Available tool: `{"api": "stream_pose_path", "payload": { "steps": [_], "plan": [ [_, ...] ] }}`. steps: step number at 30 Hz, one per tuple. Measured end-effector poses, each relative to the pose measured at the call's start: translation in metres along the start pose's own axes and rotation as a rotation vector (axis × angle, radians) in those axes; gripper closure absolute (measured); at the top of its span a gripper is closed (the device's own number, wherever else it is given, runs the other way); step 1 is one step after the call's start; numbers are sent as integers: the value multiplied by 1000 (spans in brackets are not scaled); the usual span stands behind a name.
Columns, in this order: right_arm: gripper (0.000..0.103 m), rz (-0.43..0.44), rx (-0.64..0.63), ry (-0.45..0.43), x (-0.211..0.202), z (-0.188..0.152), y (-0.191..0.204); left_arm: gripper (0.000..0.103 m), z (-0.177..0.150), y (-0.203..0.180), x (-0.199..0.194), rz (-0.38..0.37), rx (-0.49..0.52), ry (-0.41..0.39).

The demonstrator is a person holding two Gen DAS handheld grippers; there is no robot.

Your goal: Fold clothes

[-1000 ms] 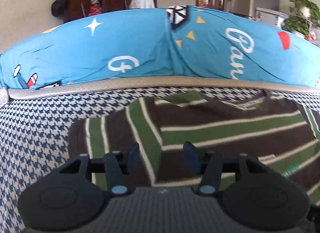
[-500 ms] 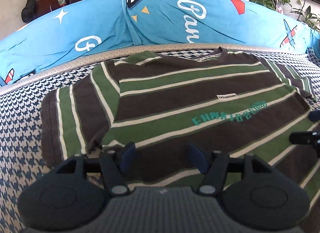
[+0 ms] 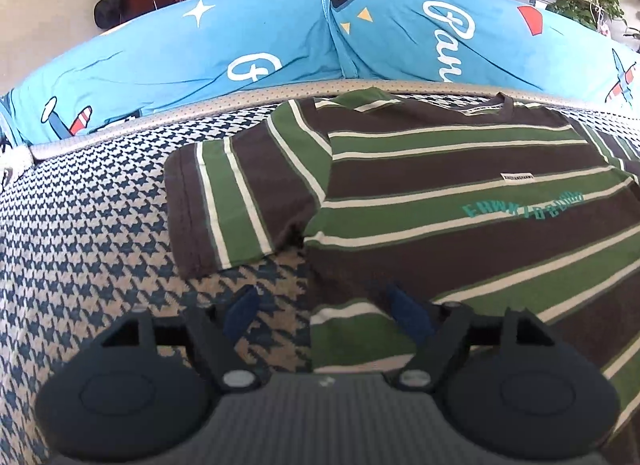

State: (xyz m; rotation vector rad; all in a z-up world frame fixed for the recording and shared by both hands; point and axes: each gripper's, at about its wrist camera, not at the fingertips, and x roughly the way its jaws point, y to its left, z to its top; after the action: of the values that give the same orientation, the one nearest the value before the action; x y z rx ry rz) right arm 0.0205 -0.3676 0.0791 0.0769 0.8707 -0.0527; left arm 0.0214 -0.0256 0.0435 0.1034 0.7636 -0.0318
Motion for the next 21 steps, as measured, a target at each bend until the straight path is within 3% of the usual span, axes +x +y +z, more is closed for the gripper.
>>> {"api": "stream_pose_path", "payload": {
  "steps": [5, 11, 15, 21],
  "plan": [
    [12, 29, 88, -35, -20, -11, -10, 30, 0, -5, -26, -41, -58, -38],
    [12, 86, 73, -96, -37, -31, 6, 28, -16, -33, -49, -118, -1, -85],
    [12, 147, 17, -124, -41, -43, 22, 27, -28, -49, -48, -149, 37, -68],
    [12, 168, -9, -89, -30, -55, 33, 25, -37, -51, -38, -138, 61, -22]
  ]
}}
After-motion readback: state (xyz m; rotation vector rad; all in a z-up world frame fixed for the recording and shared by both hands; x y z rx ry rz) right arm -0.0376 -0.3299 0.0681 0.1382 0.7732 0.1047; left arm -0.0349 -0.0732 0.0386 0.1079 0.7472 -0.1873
